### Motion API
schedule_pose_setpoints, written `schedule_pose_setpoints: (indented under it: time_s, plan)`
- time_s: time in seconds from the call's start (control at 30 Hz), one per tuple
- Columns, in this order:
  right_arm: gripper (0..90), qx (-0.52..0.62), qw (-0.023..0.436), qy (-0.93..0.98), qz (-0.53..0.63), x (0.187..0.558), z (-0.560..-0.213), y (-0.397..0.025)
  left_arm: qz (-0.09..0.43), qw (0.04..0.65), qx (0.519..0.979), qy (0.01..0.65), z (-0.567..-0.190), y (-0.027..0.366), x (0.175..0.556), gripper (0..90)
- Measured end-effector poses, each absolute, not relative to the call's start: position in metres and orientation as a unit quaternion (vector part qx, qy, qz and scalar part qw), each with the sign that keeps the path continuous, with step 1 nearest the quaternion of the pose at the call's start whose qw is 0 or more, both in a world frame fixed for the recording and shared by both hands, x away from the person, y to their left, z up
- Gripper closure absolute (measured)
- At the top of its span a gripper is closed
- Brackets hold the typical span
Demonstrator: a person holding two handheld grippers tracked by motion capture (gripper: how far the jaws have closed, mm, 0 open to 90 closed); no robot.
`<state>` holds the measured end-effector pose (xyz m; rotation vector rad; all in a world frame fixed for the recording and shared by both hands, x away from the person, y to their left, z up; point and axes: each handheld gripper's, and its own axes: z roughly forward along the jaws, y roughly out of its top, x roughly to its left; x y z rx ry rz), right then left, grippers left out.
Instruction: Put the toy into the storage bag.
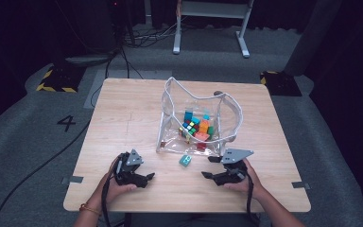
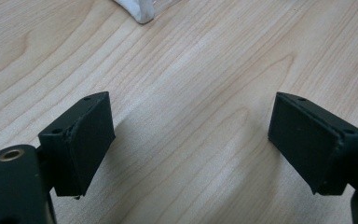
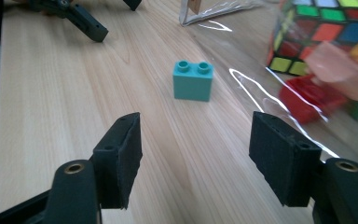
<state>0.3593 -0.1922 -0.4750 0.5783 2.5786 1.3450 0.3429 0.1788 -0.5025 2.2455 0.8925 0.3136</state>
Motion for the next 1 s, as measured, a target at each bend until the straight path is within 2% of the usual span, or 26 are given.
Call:
schedule_pose_setpoints:
  time_s: [0.2,0.27,0.37,0.53,0.6,0.73,0.8,1.0]
  plan:
    - [33.6,0.204,0.076,0.872,0.438,0.367,-0.489,-0.155,0.121,0.345,0.865,0.344,-0.503,0.179,0.343,14.4]
    - [33.5,0.193,0.091,0.871,0.442,0.371,-0.493,-0.147,0.122,0.345,0.865,0.344,-0.502,0.179,0.343,14.4]
    - [33.4,0.21,0.083,0.873,0.432,0.374,-0.498,-0.139,0.121,0.345,0.865,0.344,-0.503,0.179,0.343,14.4]
    - [34.0,0.199,0.101,0.875,0.429,0.379,-0.502,-0.126,0.12,0.345,0.865,0.344,-0.503,0.179,0.343,14.4]
    - [35.8,0.204,0.099,0.874,0.43,0.381,-0.502,-0.123,0.121,0.345,0.865,0.344,-0.503,0.179,0.343,14.4]
    - [47.0,0.202,0.104,0.875,0.428,0.382,-0.502,-0.12,0.121,0.345,0.865,0.344,-0.503,0.179,0.343,14.4]
    - [57.8,0.213,0.107,0.871,0.429,0.381,-0.502,-0.121,0.12,0.345,0.865,0.344,-0.503,0.179,0.343,14.4]
    - [58.9,0.191,0.094,0.876,0.433,0.377,-0.501,-0.127,0.121,0.345,0.865,0.344,-0.503,0.179,0.343,14.4]
